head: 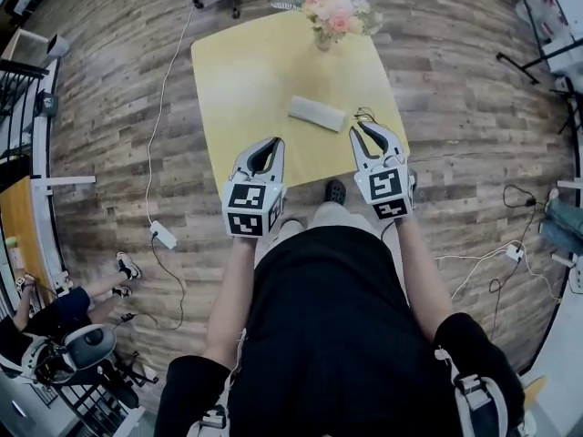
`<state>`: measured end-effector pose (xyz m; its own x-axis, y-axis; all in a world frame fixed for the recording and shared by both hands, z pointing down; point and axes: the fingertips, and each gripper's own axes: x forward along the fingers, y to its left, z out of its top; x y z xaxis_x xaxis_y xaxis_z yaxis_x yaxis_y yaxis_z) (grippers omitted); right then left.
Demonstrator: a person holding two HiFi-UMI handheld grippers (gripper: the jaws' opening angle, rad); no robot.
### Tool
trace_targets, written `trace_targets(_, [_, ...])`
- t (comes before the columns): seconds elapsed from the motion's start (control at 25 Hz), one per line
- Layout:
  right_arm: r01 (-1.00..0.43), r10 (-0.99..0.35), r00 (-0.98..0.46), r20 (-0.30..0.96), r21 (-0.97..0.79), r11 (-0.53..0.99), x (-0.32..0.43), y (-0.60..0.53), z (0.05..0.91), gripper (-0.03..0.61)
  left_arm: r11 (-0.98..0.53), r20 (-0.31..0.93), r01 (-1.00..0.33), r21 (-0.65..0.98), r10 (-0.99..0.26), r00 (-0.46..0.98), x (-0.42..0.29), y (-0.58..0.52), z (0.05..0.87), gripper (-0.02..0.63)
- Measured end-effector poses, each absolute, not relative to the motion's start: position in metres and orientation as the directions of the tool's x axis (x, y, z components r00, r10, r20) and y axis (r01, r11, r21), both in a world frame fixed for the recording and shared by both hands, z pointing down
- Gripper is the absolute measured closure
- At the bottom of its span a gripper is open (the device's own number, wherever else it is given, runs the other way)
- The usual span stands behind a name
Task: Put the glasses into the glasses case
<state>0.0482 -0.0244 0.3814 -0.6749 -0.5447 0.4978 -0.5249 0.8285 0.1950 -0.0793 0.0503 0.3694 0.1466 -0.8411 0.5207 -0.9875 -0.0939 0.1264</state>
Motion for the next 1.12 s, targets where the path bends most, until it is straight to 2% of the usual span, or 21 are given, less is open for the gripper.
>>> trace_targets(0.56, [-0.292,-0.347,-0.724,0.596,0.191,0.937,0.036,-0.063,0.442,0.439,0.091,0.575,-0.986,0.14,-0.818,0.006,-0.066,0.025,0.404,0.59])
trace_targets(0.72, [-0.255,-0.32,-0.717,0.619,0.194,0.947,0.039,-0.065,0.457,0.405,0.107,0.589,-0.983,0.148,-0.808,0.001,-0.056,0.027,0.413,0.59])
trace_targets(1.12, [-0.221,-0.297,-0.683,0.668,0.199,0.955,0.03,-0.068,0.495,0.368,0.082,0.607,-0.984,0.159,-0.794,0.032,-0.052,0.013,0.438,0.589])
